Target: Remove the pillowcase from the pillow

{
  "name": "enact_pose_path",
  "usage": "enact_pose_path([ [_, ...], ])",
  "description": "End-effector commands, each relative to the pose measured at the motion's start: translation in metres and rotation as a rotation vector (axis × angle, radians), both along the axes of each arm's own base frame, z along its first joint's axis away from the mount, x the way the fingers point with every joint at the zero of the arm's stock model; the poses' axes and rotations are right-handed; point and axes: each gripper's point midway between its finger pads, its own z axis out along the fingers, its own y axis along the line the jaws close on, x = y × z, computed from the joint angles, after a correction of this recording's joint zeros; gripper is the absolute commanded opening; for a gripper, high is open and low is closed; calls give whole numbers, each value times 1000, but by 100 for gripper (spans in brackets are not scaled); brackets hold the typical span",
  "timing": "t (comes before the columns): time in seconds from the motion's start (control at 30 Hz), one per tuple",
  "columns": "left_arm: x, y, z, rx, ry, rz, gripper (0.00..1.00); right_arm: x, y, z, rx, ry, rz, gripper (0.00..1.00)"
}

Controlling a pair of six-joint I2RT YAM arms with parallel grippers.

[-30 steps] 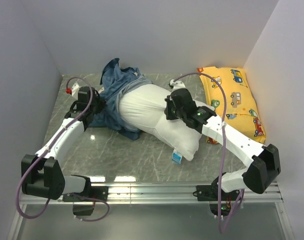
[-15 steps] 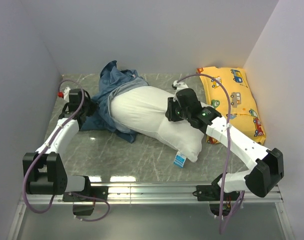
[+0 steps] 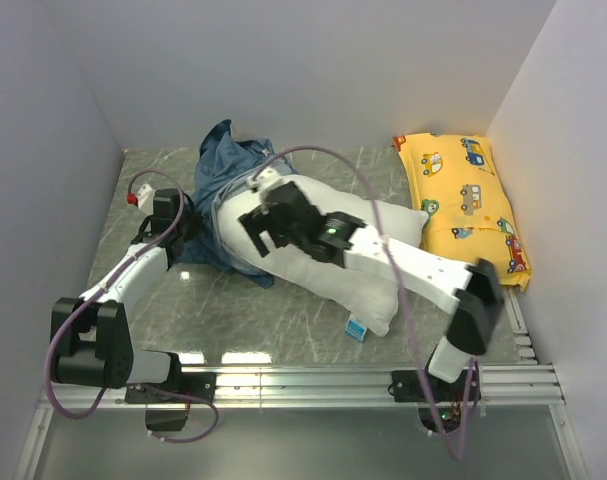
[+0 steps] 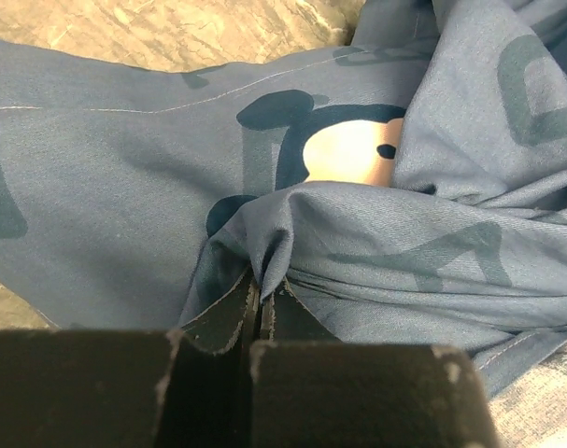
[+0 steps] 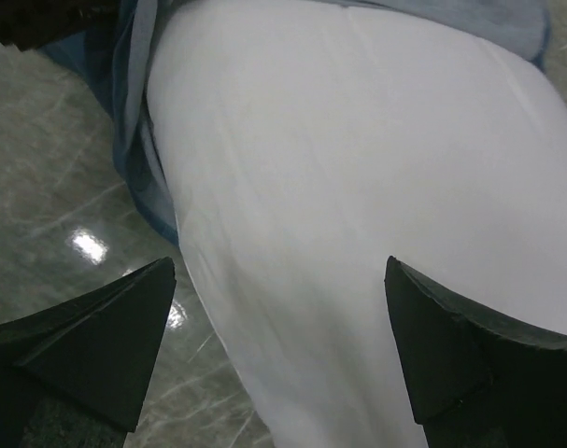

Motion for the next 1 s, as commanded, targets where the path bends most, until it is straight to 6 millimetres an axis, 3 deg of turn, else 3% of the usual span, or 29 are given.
enact_pose_path([
  [0.0, -4, -11, 0, -13, 2, -29, 0, 16, 37, -17, -122, -79, 25, 100],
  [0.03, -4, -11, 0, -14, 4, -29, 0, 19, 43, -26, -146, -76, 29, 100],
  [0.07, -5, -10, 2, -14, -1, -27, 0, 23, 52, -56, -207, -45, 36, 100],
  [0.1, -6, -10, 2, -13, -1, -29, 0, 29, 59, -56, -210, -54, 29, 100],
  [0.13, -7, -10, 2, -12, 1, -28, 1, 34, 63, -84, -262, -29, 23, 100],
  [0.2, -8, -7, 4, -8, -2, -17, 0, 44, 61, -96, -311, -33, -31, 100],
  [0.27, -8, -1, 3, -13, 0, -1, 0, 57, 40, -119, -416, -24, -123, 95],
  [0.33, -8, 10, -2, -42, 8, 20, 1, 68, 26, -117, -384, 11, -201, 87],
  [0.4, -10, 19, -11, -70, 19, 36, 1, 69, 11, -119, -352, 51, -216, 44],
  [0.43, -10, 34, -13, -75, 20, 73, 0, 74, 0, -99, -281, 52, -255, 22],
  [0.47, -12, 39, -14, -78, 18, 85, 0, 71, -7, -103, -262, 76, -255, 2],
  [0.57, -13, 61, -17, -79, 19, 133, 1, 70, -30, -77, -155, 90, -303, 0],
  [0.6, -14, 67, -18, -79, 24, 148, 0, 64, -41, -86, -154, 119, -319, 0],
  [0.63, -15, 78, -18, -85, 21, 177, 0, 61, -49, -69, -99, 115, -325, 0],
  [0.67, -15, 82, -17, -89, 16, 190, 1, 57, -65, -82, -90, 157, -336, 0],
  [0.7, -15, 86, -18, -100, 16, 209, 1, 53, -71, -80, -49, 178, -343, 0],
  [0.73, -14, 90, -17, -110, 10, 216, 0, 48, -80, -61, 11, 167, -340, 0],
  [0.77, -12, 96, -13, -115, 2, 233, 0, 43, -91, -69, 21, 183, -352, 0],
  [0.8, -12, 97, -13, -121, 9, 238, 0, 41, -101, -52, 84, 172, -359, 0],
  [0.97, -14, 103, 6, -110, -29, 250, 0, 33, -120, -36, 149, 169, -359, 0],
])
